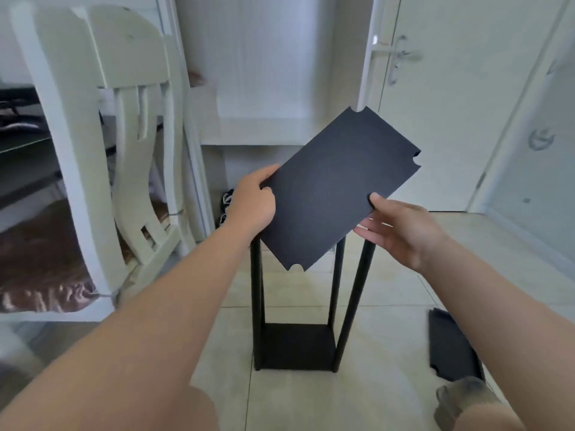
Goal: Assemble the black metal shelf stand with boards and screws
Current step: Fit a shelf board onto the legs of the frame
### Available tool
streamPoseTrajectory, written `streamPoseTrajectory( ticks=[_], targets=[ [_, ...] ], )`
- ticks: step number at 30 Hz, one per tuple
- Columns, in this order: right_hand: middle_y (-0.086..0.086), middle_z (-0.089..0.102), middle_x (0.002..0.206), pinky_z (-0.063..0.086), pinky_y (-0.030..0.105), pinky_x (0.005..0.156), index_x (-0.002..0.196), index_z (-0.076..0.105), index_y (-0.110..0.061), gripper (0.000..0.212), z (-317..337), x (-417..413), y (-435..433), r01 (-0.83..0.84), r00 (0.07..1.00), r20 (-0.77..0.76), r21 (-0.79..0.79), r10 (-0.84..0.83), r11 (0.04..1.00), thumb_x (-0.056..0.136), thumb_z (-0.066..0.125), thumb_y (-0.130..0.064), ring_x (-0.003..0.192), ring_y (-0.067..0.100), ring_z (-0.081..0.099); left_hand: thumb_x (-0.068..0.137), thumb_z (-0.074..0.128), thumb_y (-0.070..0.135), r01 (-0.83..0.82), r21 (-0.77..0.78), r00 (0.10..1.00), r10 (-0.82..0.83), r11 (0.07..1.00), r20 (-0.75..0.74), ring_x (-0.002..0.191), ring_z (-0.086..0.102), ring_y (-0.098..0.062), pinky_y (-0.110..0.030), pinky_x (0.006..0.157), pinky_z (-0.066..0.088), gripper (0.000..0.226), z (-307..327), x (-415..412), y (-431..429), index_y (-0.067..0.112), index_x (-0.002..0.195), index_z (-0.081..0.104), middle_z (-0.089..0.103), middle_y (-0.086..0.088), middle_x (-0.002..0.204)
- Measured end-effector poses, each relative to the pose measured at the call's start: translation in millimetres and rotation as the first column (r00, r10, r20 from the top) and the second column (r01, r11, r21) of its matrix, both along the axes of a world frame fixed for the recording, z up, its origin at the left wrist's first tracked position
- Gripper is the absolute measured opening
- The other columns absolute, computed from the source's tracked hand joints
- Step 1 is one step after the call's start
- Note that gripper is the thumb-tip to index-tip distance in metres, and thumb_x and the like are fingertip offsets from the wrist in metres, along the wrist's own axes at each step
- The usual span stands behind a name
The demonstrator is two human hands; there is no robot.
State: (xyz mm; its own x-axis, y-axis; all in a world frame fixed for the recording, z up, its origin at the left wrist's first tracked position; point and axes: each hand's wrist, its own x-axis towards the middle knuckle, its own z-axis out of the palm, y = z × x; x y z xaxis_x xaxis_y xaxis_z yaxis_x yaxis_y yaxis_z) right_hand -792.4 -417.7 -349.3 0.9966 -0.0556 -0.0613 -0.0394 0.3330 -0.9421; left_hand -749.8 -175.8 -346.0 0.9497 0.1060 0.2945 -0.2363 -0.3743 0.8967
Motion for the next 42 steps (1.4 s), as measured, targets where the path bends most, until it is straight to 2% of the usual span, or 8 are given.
streamPoseTrajectory(
  ticks=[5, 8, 12, 16, 21, 28, 34, 42],
  targets=[
    [0.021, 0.074, 0.105, 0.063, 0.037, 0.076, 0.098, 0.061, -0.001, 0.014, -29.4, 21.4, 25.0, 0.162, 0.987, 0.006, 0.076, -0.163, 0.984, 0.097, 0.067, -0.013, 0.101, 0.036, 0.073, 0.095, 0.052, 0.021, -0.320, 0.000, 0.944, 0.319, 0.947, 0.083, 0.120, 0.055, -0.017, -0.043, 0.103, 0.045, 0.033, -10.1, 5.7, 5.7, 0.040, 0.120, 0.061, 0.062, 0.020, 0.117],
    [0.016, 0.075, 0.095, 0.063, 0.037, 0.076, 0.102, 0.058, 0.000, 0.016, -34.0, 41.9, 35.0, 0.242, 0.968, 0.017, 0.184, -0.249, 0.953, 0.097, 0.066, -0.013, 0.095, 0.034, 0.075, 0.095, 0.057, 0.021, -0.281, -0.142, 0.909, 0.310, 0.949, 0.278, 0.086, 0.060, 0.002, -0.018, 0.075, 0.049, 0.013, -30.2, -14.5, -11.8, 0.030, 0.099, 0.065, 0.064, 0.018, 0.087],
    [0.012, 0.076, 0.084, 0.063, 0.041, 0.081, 0.093, 0.057, 0.000, 0.015, -34.9, 63.2, 53.1, 0.274, 0.956, 0.011, 0.318, -0.293, 0.908, 0.098, 0.066, -0.012, 0.091, 0.030, 0.076, 0.094, 0.061, 0.029, -0.027, -0.152, 0.998, 0.017, 0.988, -0.066, 0.061, 0.060, -0.001, -0.024, 0.065, 0.051, 0.016, -48.9, -10.3, -28.9, 0.020, 0.084, 0.070, 0.071, 0.008, 0.078],
    [0.013, 0.073, 0.083, 0.062, 0.042, 0.083, 0.091, 0.061, 0.000, 0.013, -38.2, 78.4, 67.1, 0.286, 0.954, -0.020, 0.367, -0.300, 0.885, 0.098, 0.065, -0.010, 0.090, 0.029, 0.075, 0.092, 0.062, 0.051, -0.026, -0.334, 0.917, -0.111, 0.942, -0.383, 0.081, 0.068, -0.008, -0.028, 0.073, 0.048, 0.024, -60.6, 9.1, -40.1, 0.029, 0.092, 0.070, 0.073, 0.012, 0.093],
    [0.020, 0.074, 0.107, 0.062, 0.038, 0.084, 0.100, 0.065, 0.001, 0.012, -50.7, 86.0, 75.3, 0.301, 0.953, -0.079, 0.382, -0.293, 0.874, 0.100, 0.063, -0.011, 0.096, 0.029, 0.075, 0.087, 0.067, 0.056, -0.179, -0.642, 0.926, -0.093, 0.745, -0.366, 0.091, 0.070, -0.008, -0.025, 0.070, 0.050, 0.029, -55.9, 37.0, -58.7, 0.029, 0.096, 0.069, 0.076, 0.013, 0.095],
    [0.018, 0.076, 0.100, 0.063, 0.037, 0.081, 0.108, 0.064, -0.002, 0.016, -58.0, 86.3, 71.2, 0.255, 0.966, -0.123, 0.288, -0.228, 0.923, 0.099, 0.064, -0.015, 0.092, 0.027, 0.076, 0.090, 0.072, 0.036, -0.263, -0.744, 0.932, -0.037, 0.614, -0.359, 0.078, 0.067, -0.010, -0.025, 0.070, 0.051, 0.018, -67.5, 52.6, -65.3, 0.020, 0.093, 0.068, 0.074, 0.001, 0.091],
    [0.007, 0.077, 0.077, 0.063, 0.035, 0.068, 0.104, 0.066, -0.009, 0.019, -59.3, 85.3, 62.1, 0.289, 0.954, -0.135, 0.171, -0.268, 0.942, 0.100, 0.064, -0.027, 0.084, 0.024, 0.077, 0.085, 0.076, 0.036, -0.313, -0.745, 0.907, -0.047, 0.590, -0.419, 0.071, 0.065, -0.011, -0.026, 0.072, 0.054, 0.022, -72.1, 55.9, -65.9, 0.018, 0.087, 0.065, 0.070, 0.002, 0.081],
    [0.017, 0.074, 0.098, 0.063, 0.033, 0.070, 0.101, 0.064, -0.008, 0.020, -61.6, 82.8, 63.1, 0.301, 0.946, -0.165, 0.117, -0.280, 0.947, 0.099, 0.065, -0.028, 0.082, 0.025, 0.077, 0.083, 0.078, 0.039, -0.339, -0.715, 0.893, -0.030, 0.611, -0.448, 0.073, 0.067, -0.011, -0.027, 0.074, 0.056, 0.027, -79.6, 53.6, -65.1, 0.017, 0.088, 0.065, 0.072, 0.000, 0.082]
  ],
)
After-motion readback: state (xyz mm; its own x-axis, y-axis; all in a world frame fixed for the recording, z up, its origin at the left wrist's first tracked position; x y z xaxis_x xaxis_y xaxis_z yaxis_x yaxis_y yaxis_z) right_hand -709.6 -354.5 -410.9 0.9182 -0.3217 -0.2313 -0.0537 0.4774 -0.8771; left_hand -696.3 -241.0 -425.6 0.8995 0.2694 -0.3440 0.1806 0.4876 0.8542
